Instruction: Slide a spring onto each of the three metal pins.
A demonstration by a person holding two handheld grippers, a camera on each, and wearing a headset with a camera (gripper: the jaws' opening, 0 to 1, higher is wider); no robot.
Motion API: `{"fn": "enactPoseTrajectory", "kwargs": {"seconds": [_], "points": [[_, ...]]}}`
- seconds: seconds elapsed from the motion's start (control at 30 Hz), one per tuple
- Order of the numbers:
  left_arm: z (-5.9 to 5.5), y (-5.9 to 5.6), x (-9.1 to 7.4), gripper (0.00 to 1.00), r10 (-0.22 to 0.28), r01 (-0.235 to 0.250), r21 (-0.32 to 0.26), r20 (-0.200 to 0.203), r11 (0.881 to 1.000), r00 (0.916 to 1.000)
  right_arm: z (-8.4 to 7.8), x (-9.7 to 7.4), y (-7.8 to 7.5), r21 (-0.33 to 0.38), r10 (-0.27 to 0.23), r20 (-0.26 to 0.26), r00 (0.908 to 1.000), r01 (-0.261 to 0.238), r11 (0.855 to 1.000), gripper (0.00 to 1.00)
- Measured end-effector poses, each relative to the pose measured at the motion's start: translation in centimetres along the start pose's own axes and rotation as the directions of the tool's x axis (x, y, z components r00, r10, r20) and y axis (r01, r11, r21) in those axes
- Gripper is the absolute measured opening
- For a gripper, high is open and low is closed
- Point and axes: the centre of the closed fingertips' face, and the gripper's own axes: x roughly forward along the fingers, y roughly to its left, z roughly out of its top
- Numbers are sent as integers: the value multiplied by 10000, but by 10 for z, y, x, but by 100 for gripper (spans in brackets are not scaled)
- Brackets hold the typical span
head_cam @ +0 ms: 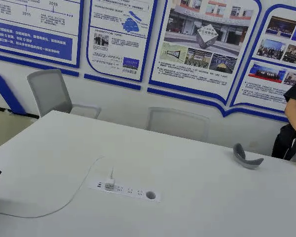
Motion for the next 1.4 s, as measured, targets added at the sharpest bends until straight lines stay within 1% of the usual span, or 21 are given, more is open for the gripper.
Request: {"fn": "enactPoseTrajectory", "kwargs": {"seconds": [0.1, 0.17, 0.27, 0.33, 0.37, 0.43, 0.57, 0.63, 0.73, 0.87, 0.97, 1.07, 1.1, 1.13, 1.17, 1.2, 1.23, 1.27, 1.3, 1.33, 1.4], "points": [[-5, 25, 4, 27, 881, -856, -1233, 148, 9887, 9960, -15, -4, 18, -233, 80, -257, 9996, -86, 9997, 37], [-9, 50, 5, 26, 1808, -1789, -1257, 37, 9758, 9835, -30, -11, 16, -726, -603, -493, 9970, 566, 9958, 36], [-4, 74, 9, 32, 2382, -2326, -1549, 182, 9602, 9711, -52, -23, 6, -1104, -1726, -947, 9804, 1620, 9806, 32], [2, 85, 16, 33, 2362, -2280, -1581, 350, 9607, 9711, -63, -30, -4, -1665, -2532, -1400, 9572, 2293, 9590, 30], [6, 87, 22, 33, 2266, -2178, -1479, 450, 9647, 9730, -61, -31, -11, -2268, -3048, -1319, 9432, 2706, 9356, 30], [8, 89, 31, 32, 2105, -2035, -1334, 405, 9699, 9767, -56, -30, -16, -2613, -3491, -1075, 9309, 3124, 9133, 30], [21, 90, 41, 25, 1807, -1744, -890, 686, 9806, 9811, -63, -24, -16, -3670, -3991, -1586, 9031, 3213, 8730, 27], [24, 91, 42, 16, 1697, -1638, -756, 805, 9836, 9822, -64, -22, -15, -4518, -4335, -1703, 8849, 3208, 8325, 26], [28, 90, 40, 12, 1616, -1590, -395, 752, 9865, 9840, -62, -17, -9, -5423, -4365, -1635, 8847, 2891, 7889, 24], [41, 87, 26, 12, 1502, -1485, -229, 1183, 9886, 9815, -58, -23, -14, -4767, -4356, -1626, 8853, 3161, 8203, 22], [53, 85, 12, 12, 1495, -1487, -170, 1565, 9887, 9763, -60, -22, -17, -4618, -4432, -1670, 8807, 3273, 8244, 22], [75, 84, -8, 11, 1685, -1721, -32, 2204, 9851, 9607, -58, -22, -16, -4683, -4431, -1543, 8831, 3295, 8198, 22], [82, 87, -17, 11, 2080, -2267, 589, 2273, 9722, 9513, -56, -23, -16, -4722, -4466, -1465, 8827, 3343, 8156, 22], [93, 82, -28, 11, 2148, -2617, 1846, 2399, 9473, 9467, -55, -22, -16, -4699, -4485, -1360, 8834, 3411, 8142, 22], [98, 78, -32, 11, 2154, -2712, 2363, 2370, 9331, 9473, -54, -22, -16, -4648, -4499, -1302, 8836, 3464, 8148, 22], [99, 74, -35, 11, 2209, -2804, 2831, 2244, 9172, 9491, -54, -22, -17, -4615, -4510, -1269, 8834, 3499, 8152, 22], [96, 66, -34, 11, 2126, -2649, 3571, 1793, 8957, 9605, -54, -22, -17, -4581, -4525, -1268, 8827, 3524, 8160, 22], [85, 59, -29, 11, 2006, -2303, 4057, 1149, 8845, 9729, -53, -22, -17, -4541, -4538, -1278, 8819, 3548, 8173, 22], [68, 51, -20, 11, 1844, -1705, 4849, 194, 8578, 9827, -53, -22, -17, -4497, -4542, -1280, 8817, 3565, 8189, 22], [54, 46, -14, 11, 1788, -1308, 5251, -414, 8409, 9830, -53, -23, -17, -4496, -4540, -1273, 8819, 3567, 8189, 22], [10, 36, 4, 11, 1535, 48, 5728, -2277, 8197, 9616, -53, -22, -17, -4507, -4550, -1234, 8819, 3587, 8174, 22]]}}
